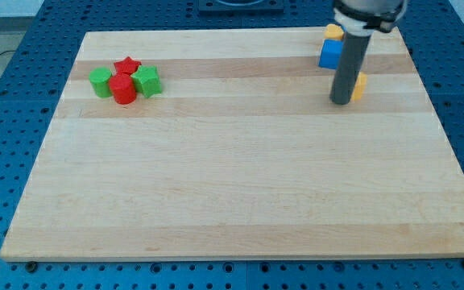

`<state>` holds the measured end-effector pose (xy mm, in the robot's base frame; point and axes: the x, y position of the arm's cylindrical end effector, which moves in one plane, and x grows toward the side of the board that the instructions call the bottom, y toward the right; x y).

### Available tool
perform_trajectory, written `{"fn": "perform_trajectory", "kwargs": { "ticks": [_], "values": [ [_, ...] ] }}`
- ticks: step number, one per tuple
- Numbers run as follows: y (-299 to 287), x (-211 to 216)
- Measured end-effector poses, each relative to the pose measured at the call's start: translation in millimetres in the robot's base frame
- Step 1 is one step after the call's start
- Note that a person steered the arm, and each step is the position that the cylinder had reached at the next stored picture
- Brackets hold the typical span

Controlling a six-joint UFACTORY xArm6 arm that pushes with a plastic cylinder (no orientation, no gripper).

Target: Push the yellow hexagon into the blue triangle

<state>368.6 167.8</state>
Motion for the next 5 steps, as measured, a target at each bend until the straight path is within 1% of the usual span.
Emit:
{"fn": "perform_trajectory", "kwargs": {
  "ticks": [1, 2, 3, 4, 5],
  "values": [
    [11, -7],
    [15, 1],
    [34, 1],
    [44, -9],
    [46, -34]
  ]
}}
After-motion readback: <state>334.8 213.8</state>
